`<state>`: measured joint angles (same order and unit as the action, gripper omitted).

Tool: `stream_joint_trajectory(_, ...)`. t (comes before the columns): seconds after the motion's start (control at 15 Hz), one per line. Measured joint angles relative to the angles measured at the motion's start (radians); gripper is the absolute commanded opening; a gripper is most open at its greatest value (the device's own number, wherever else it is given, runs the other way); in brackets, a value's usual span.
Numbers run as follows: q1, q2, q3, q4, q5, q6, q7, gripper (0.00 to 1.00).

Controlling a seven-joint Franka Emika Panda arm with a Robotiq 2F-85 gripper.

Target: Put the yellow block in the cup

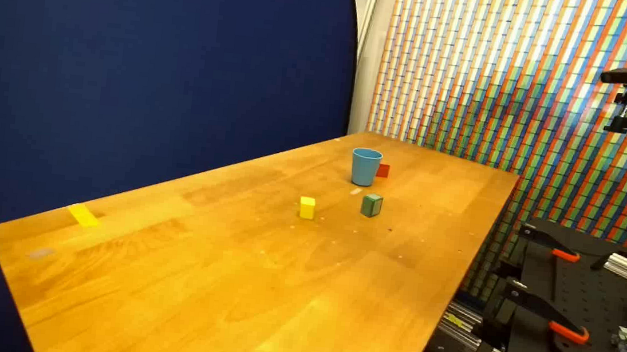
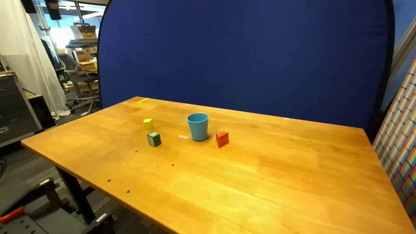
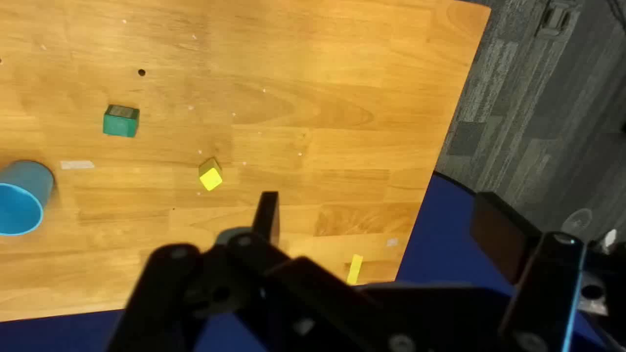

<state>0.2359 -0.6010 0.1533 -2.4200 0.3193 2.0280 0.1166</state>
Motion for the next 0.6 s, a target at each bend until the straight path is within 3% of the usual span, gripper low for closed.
stream_joint_trajectory(0.6,0.000,-0.006,0.000,0.019,0.000,-0.001,0.000,1.00)
